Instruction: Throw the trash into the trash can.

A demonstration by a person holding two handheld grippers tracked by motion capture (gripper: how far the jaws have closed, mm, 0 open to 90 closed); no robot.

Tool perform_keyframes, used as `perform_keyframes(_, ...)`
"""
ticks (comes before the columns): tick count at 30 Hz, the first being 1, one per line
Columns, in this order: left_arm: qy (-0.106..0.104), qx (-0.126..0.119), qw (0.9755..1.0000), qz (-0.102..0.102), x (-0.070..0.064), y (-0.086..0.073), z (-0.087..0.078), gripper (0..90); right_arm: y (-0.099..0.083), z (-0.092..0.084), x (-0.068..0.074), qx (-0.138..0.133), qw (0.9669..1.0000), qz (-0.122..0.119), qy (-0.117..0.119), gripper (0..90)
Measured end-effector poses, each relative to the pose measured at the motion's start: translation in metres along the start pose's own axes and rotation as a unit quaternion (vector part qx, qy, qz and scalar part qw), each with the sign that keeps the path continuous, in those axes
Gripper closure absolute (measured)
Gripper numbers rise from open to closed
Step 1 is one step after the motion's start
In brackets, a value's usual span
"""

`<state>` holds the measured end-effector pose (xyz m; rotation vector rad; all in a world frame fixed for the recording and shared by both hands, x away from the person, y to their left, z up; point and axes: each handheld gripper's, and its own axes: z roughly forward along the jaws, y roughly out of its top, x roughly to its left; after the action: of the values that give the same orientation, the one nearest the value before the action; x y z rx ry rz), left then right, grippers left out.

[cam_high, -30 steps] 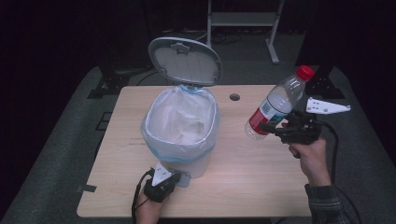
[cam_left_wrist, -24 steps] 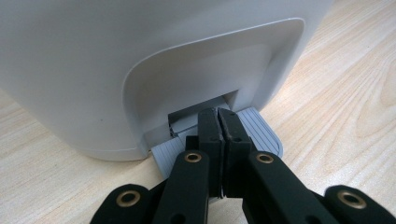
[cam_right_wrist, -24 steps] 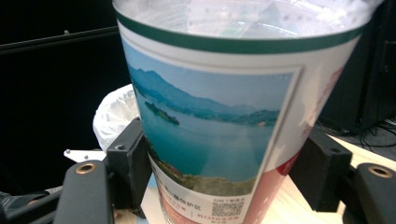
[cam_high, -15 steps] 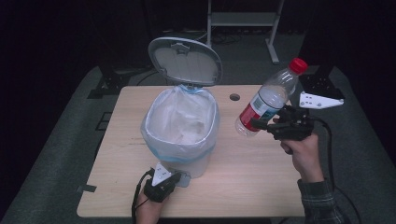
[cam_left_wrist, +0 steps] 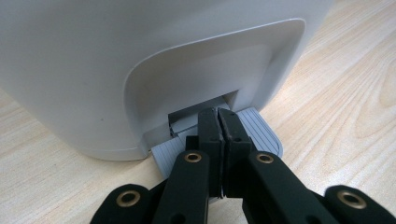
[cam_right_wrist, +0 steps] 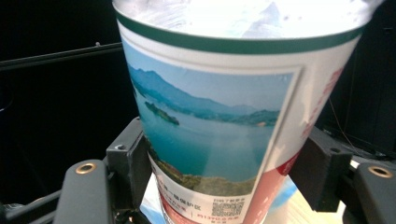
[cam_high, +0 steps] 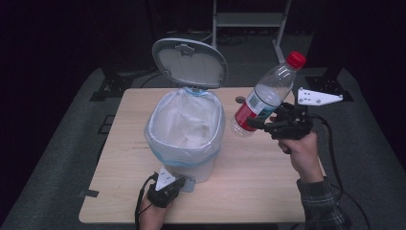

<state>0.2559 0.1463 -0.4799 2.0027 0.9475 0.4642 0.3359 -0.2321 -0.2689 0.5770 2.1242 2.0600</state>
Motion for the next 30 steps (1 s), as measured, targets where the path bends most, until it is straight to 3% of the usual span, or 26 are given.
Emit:
perform_keyframes(17,-0.001,0.001,1.0,0.001,0.0,0.0,0.0,89.4,0.018,0.027,0.01,-0.01,0.9995,-0.011,0.028,29.2)
perform_keyframes(30,-0.002,0.001,1.0,-0.002,0.001,0.0,0.0,89.3,0.019,0.048,0.011,-0.021,0.9987,0.002,0.046,29.1)
